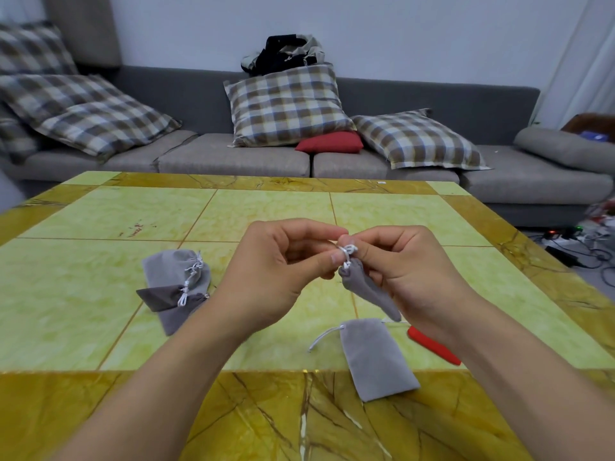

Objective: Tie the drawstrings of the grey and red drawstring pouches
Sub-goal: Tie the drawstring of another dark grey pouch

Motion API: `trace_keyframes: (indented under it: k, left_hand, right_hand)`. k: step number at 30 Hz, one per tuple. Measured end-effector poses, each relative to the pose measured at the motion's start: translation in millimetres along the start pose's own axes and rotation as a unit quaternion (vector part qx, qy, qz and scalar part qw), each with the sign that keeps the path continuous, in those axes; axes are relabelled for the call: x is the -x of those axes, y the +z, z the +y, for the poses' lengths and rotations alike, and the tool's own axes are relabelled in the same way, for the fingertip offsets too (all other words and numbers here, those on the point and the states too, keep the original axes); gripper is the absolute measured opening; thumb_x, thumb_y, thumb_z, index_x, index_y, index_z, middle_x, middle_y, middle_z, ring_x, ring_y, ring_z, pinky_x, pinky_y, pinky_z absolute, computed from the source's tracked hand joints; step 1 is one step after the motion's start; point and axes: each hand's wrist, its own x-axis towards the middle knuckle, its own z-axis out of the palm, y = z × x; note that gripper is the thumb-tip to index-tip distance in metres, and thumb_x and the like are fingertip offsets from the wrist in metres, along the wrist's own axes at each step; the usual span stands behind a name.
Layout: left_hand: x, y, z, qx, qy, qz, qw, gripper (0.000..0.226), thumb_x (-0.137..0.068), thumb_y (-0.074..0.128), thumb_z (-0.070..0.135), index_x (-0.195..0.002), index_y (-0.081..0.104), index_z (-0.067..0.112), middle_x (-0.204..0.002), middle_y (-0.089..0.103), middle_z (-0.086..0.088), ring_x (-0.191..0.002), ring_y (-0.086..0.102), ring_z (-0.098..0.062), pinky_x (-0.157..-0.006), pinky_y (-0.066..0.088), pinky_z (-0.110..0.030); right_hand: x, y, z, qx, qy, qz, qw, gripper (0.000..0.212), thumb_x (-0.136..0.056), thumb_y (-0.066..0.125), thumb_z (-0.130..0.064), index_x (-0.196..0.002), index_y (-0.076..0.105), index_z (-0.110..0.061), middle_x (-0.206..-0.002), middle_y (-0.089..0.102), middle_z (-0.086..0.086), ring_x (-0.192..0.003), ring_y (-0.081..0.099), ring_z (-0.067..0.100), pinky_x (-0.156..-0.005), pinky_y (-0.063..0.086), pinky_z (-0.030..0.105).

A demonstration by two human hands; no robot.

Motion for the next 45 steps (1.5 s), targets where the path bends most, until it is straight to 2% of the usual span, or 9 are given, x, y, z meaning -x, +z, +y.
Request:
trace_keyframes:
  k: [4, 10, 14, 19, 24, 29, 33, 37, 45]
  left_hand:
    - [-0.6, 5.5, -0.3, -0.021, 0.019, 0.066, 0.997, 0.013, -0.086, 0.07, 0.005, -0.092, 0.077, 0.014, -0.081, 0.078, -0.002, -0.077, 0.074, -0.017, -0.073, 0.061, -0.027]
    - [-0.1, 9.2, -4.3, -0.078, 0.003, 0.091, 0.993, 0.017, -0.092, 0.065, 0.007, -0.088, 0.075, 0.02, -0.079, 0.076, 0.006, -0.077, 0.073, -0.009, -0.073, 0.061, -0.03]
    - [1.3, 15.0, -6.2, -0.106, -0.002, 0.101, 0.989, 0.014, -0.092, 0.065, 0.012, -0.088, 0.075, 0.021, -0.079, 0.075, 0.008, -0.077, 0.071, -0.007, -0.075, 0.059, -0.039]
    - [3.4, 17.1, -5.3, -0.127, 0.004, 0.126, 0.984, 0.016, -0.091, 0.065, 0.01, -0.087, 0.076, 0.021, -0.076, 0.075, 0.01, -0.074, 0.071, -0.002, -0.075, 0.059, -0.029]
    - [5.3, 19.3, -5.3, -0.155, 0.016, 0.157, 0.975, 0.015, -0.09, 0.066, 0.01, -0.087, 0.076, 0.02, -0.072, 0.074, 0.012, -0.07, 0.069, 0.001, -0.07, 0.056, -0.02]
    - [4.3, 17.2, -7.9, -0.057, -0.037, 0.147, 0.987, 0.012, -0.089, 0.069, 0.009, -0.089, 0.077, 0.018, -0.076, 0.076, 0.002, -0.074, 0.072, -0.017, -0.073, 0.061, -0.033]
    - [3.5, 15.6, -7.3, 0.004, -0.063, 0.136, 0.989, 0.009, -0.088, 0.07, 0.008, -0.09, 0.077, 0.014, -0.079, 0.077, -0.005, -0.08, 0.073, -0.028, -0.077, 0.061, -0.039]
    - [3.8, 16.1, -8.9, -0.062, -0.026, 0.14, 0.988, 0.01, -0.086, 0.072, 0.009, -0.09, 0.078, 0.015, -0.075, 0.076, 0.001, -0.07, 0.072, -0.014, -0.071, 0.06, -0.03]
    - [-0.4, 1.9, -6.3, -0.073, -0.021, 0.085, 0.993, 0.012, -0.085, 0.072, 0.007, -0.089, 0.078, 0.018, -0.076, 0.077, -0.001, -0.071, 0.073, -0.016, -0.068, 0.06, -0.026]
  right_hand:
    - [0.2, -5.1, -2.2, 0.028, 0.018, -0.033, 0.999, 0.018, -0.086, 0.069, -0.014, -0.099, 0.078, -0.005, -0.097, 0.075, 0.021, -0.091, 0.069, 0.035, -0.086, 0.055, 0.044]
    - [1.1, 1.9, -0.2, -0.007, 0.047, 0.023, 0.999, 0.014, -0.08, 0.073, -0.008, -0.091, 0.076, -0.001, -0.081, 0.075, 0.017, -0.068, 0.065, 0.018, -0.062, 0.053, 0.023]
    - [2.4, 3.5, 0.9, -0.039, 0.095, 0.023, 0.994, 0.022, -0.082, 0.07, -0.017, -0.093, 0.074, 0.001, -0.084, 0.073, 0.019, -0.073, 0.065, 0.019, -0.07, 0.05, 0.029]
    - [4.8, 6.6, 0.8, -0.088, 0.15, 0.01, 0.985, 0.023, -0.093, 0.062, -0.014, -0.101, 0.072, 0.004, -0.084, 0.071, 0.011, -0.07, 0.063, 0.014, -0.062, 0.052, 0.023]
    - [7.8, 5.1, -6.2, -0.057, 0.16, -0.004, 0.986, 0.031, -0.072, 0.079, -0.022, -0.095, 0.077, -0.001, -0.092, 0.074, 0.011, -0.081, 0.067, 0.017, -0.069, 0.052, 0.026]
    - [10.3, 10.5, -6.5, -0.048, 0.138, 0.052, 0.988, 0.014, -0.078, 0.074, 0.003, -0.092, 0.075, 0.002, -0.088, 0.076, 0.018, -0.077, 0.074, 0.022, -0.063, 0.055, 0.021]
    - [8.4, 11.1, -6.7, 0.05, 0.079, 0.074, 0.993, 0.003, -0.079, 0.076, -0.005, -0.08, 0.078, -0.007, -0.082, 0.077, 0.011, -0.084, 0.075, 0.028, -0.079, 0.06, 0.037]
    - [8.3, 9.3, -8.1, 0.092, 0.082, 0.047, 0.991, 0.004, -0.084, 0.074, -0.009, -0.084, 0.077, -0.007, -0.083, 0.077, 0.01, -0.087, 0.073, 0.026, -0.082, 0.06, 0.039]
    - [8.1, 3.5, -8.3, -0.045, 0.173, -0.07, 0.981, 0.026, -0.095, 0.06, -0.014, -0.109, 0.069, 0.005, -0.106, 0.071, 0.022, -0.087, 0.067, 0.016, -0.069, 0.055, 0.033]
